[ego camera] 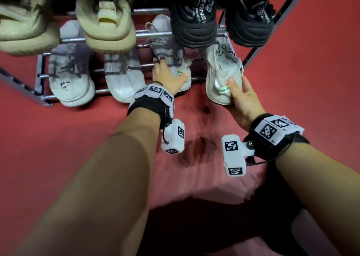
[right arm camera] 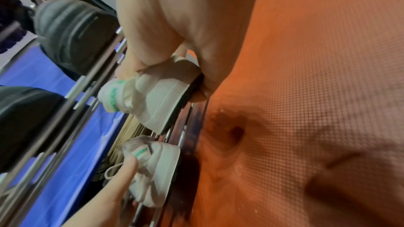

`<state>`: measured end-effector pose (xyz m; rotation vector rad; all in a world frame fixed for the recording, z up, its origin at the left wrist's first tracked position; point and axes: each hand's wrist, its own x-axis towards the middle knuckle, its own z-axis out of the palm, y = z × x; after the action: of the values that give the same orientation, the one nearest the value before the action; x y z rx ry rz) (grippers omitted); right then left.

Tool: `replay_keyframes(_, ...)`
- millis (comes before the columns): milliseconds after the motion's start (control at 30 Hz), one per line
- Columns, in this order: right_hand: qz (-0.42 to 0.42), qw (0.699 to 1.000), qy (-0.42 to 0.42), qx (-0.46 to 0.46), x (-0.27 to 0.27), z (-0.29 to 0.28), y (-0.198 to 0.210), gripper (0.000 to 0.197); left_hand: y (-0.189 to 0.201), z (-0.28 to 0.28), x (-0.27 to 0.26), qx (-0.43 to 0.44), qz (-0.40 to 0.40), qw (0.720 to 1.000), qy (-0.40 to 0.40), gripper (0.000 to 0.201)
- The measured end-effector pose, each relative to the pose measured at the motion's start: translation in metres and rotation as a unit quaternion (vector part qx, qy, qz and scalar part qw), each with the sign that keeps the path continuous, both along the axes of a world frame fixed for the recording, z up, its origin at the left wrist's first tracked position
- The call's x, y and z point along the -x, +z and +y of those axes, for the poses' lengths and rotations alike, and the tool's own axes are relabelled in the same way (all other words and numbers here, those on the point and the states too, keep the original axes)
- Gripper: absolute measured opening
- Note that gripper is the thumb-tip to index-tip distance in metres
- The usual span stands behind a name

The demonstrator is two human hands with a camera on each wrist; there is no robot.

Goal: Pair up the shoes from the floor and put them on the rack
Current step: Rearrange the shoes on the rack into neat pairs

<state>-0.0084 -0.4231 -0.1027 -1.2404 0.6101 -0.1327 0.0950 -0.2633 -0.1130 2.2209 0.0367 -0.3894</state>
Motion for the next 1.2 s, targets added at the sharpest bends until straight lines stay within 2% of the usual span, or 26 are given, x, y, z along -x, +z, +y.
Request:
replay_keyframes(167, 0.013, 0.999, -0.028, -0.022, -0.02, -0.011, -0.016, 0.058, -0.017, -0.002, -0.002, 0.071, 0.021, 0.997, 0.031, 0.12)
replay_keyframes(233, 0.018, 0.999, -0.032, -0.024, -0.025, -0.016, -0.021, 0.058, -0.038, -0.002, -0.008, 0.085, 0.006, 0.995, 0.046, 0.128)
replay_keyframes(367, 0.014, 1.0, -0.026, 0.007, -0.045, -0.018, -0.018, 0.081, -0.037, 0.003, -0.005, 0.06, -0.009, 0.998, 0.027, 0.112)
replay_keyframes(500, 0.056, 0.997, -0.034, 0.051, -0.063, -0.022, -0.025, 0.098, -0.038, 0.008, -0.004, 0.057, -0.021, 0.998, 0.012, 0.105)
replay_keyframes(533, 0.074, 0.996, -0.033, 0.041, -0.063, -0.02, -0.027, 0.095, -0.039, 0.008, -0.005, 0.052, -0.022, 0.998, 0.005, 0.104)
replay_keyframes(600, 0.102, 0.995, -0.016, 0.01, -0.057, -0.015, -0.027, 0.071, -0.041, 0.009, -0.005, 0.046, -0.03, 0.998, -0.008, 0.101)
replay_keyframes(700, 0.091, 0.996, -0.007, -0.012, -0.054, -0.02, -0.038, 0.041, -0.043, 0.007, -0.004, 0.048, -0.039, 0.998, -0.004, 0.1)
replay_keyframes(933, 0.056, 0.998, -0.034, 0.004, -0.052, -0.032, -0.04, 0.039, -0.046, 0.004, -0.008, 0.091, -0.049, 0.995, -0.012, 0.101)
replay_keyframes(1067, 0.048, 0.998, -0.041, -0.007, -0.052, -0.033, -0.043, 0.038, -0.049, 0.003, -0.014, 0.086, -0.046, 0.995, -0.025, 0.101)
replay_keyframes(1200, 0.048, 0.998, -0.036, -0.01, -0.054, -0.032, -0.042, 0.03, -0.048, 0.0, -0.021, 0.069, -0.035, 0.996, -0.051, 0.11)
